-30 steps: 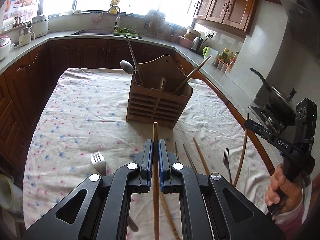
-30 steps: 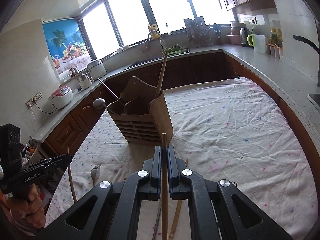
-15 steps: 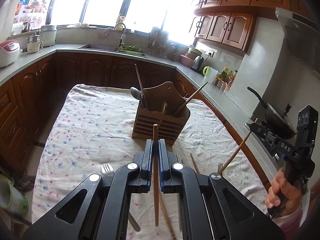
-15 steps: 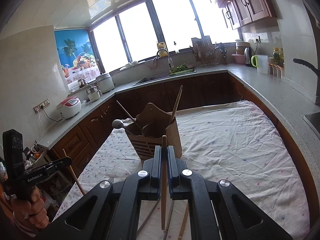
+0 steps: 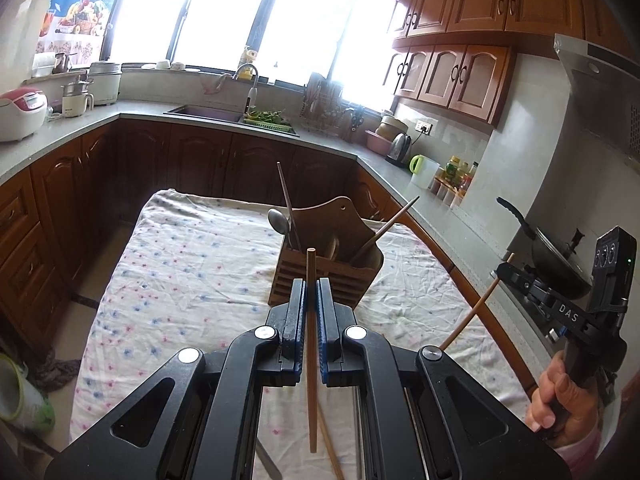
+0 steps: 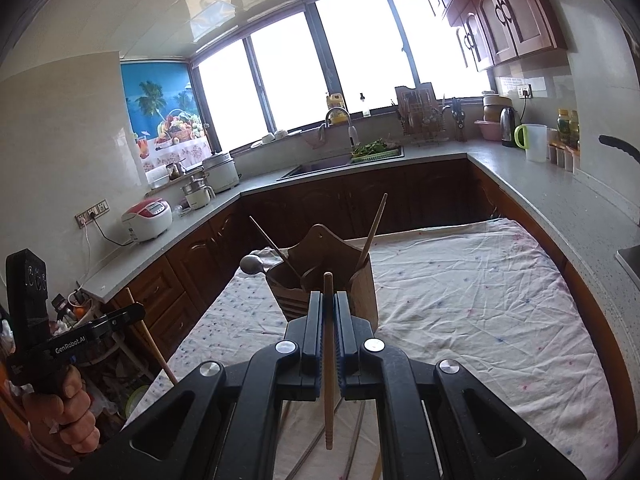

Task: Organize utensils
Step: 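Lift both held wooden chopsticks and carry them over the wooden holder, then lower both wooden chopsticks into the holder and open both tools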

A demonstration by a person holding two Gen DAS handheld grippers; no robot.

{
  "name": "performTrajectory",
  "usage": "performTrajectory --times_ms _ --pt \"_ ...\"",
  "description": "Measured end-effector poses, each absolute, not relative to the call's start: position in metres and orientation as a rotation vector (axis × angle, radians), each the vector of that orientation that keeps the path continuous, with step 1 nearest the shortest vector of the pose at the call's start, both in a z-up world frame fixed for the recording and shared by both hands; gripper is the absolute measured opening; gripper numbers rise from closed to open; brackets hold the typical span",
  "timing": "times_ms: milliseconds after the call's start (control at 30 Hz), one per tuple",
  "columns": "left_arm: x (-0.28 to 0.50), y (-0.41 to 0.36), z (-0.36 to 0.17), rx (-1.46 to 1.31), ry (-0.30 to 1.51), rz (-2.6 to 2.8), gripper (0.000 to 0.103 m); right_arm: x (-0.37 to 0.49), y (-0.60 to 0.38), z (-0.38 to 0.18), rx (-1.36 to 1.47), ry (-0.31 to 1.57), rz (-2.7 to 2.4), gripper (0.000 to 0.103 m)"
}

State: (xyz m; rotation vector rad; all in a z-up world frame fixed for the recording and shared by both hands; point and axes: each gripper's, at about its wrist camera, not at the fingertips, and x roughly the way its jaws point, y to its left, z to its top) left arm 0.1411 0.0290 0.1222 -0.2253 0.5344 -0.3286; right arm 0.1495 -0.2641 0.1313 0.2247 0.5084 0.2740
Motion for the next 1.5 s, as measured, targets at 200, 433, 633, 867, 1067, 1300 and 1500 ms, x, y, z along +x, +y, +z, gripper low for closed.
performTrajectory --times_ms 200,433,633,867,1067,1300,1500 --pt "0.150 0.030 0.136 -0.248 0.477 -0.315 0.004 0.157 -0.262 0.142 0.226 0.474 0.276 0.005" --pt "0.169 0.031 0.160 -0.257 0.384 -0.296 0.004 0.177 -0.258 0.159 0.214 0.433 0.279 0.005" --pt "0.190 0.036 0.180 -0.296 0.313 -0.300 0.004 0.196 -0.259 0.172 0.225 0.380 0.268 0.005" --pt "0.223 0.034 0.196 -0.330 0.235 -0.277 0.004 0.220 -0.262 0.190 0.245 0.315 0.248 0.005" --pt "0.256 0.029 0.197 -0.337 0.185 -0.241 0.004 0.242 -0.261 0.198 0.251 0.268 0.225 0.005" --pt "0.297 0.027 0.175 -0.368 0.213 -0.204 0.004 0.269 -0.263 0.184 0.265 0.271 0.196 0.005" --pt "0.312 0.020 0.147 -0.380 0.240 -0.172 0.004 0.281 -0.260 0.160 0.262 0.305 0.180 0.005"
